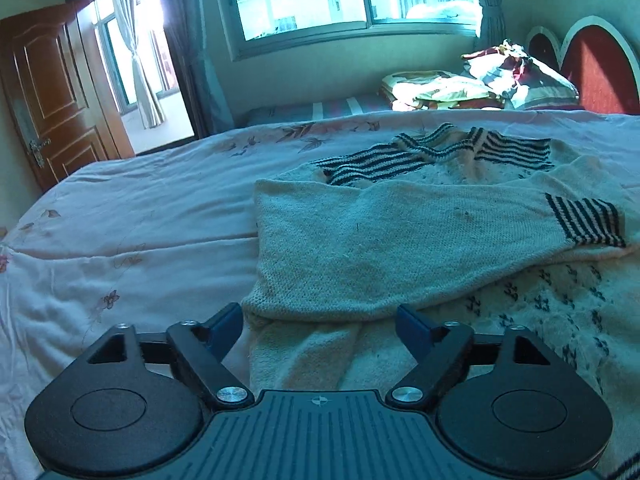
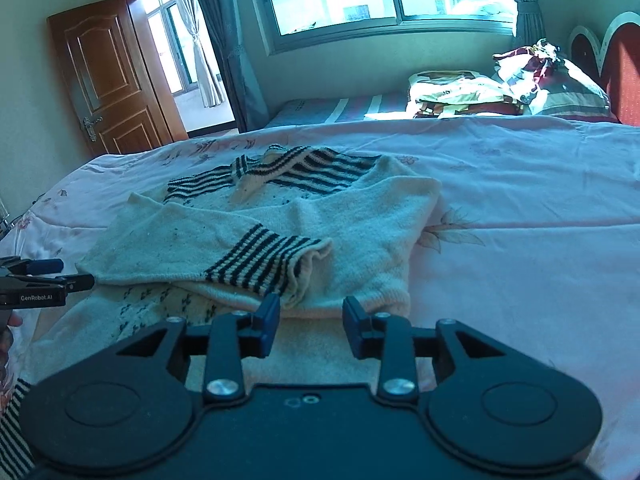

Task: Fold small clothes
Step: 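Move both grippers to the black-striped hem of the sweater, then grasp the striped hem with both grippers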

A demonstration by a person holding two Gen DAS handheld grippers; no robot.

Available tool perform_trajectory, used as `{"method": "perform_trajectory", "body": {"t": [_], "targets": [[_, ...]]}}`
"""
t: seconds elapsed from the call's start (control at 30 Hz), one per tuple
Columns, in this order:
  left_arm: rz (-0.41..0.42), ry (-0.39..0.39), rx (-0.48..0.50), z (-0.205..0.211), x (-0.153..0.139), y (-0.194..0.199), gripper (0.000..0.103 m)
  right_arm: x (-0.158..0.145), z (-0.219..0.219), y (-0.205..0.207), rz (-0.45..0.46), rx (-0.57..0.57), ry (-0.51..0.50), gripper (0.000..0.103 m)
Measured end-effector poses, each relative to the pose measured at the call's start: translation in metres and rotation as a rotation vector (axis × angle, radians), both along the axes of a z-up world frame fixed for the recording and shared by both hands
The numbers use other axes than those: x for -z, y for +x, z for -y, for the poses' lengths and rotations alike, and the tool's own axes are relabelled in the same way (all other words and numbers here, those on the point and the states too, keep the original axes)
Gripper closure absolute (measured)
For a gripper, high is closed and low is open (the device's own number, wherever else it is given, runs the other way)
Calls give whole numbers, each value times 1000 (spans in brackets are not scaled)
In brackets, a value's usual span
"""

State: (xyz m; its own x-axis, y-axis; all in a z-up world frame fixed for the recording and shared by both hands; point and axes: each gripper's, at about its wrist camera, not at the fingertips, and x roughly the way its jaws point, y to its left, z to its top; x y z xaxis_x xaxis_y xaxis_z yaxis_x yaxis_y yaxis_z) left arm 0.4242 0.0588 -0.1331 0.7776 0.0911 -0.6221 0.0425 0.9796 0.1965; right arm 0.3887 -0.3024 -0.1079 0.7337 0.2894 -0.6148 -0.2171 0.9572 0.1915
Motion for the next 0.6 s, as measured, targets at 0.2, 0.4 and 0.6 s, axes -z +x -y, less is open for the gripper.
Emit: {"method": "perform_trajectory", "body": {"t": [0.2, 0.4, 0.6], "targets": [[-12, -22, 43, -8, -8, -42, 17, -9, 3, -51, -12, 46, -8, 68], [-28, -120, 98, -34, -21, -95, 17, -15, 7, -100, -55, 103, 47, 65], [-154, -360, 102, -76, -7, -147, 40, 0, 19, -150, -158, 145, 234, 62]]}}
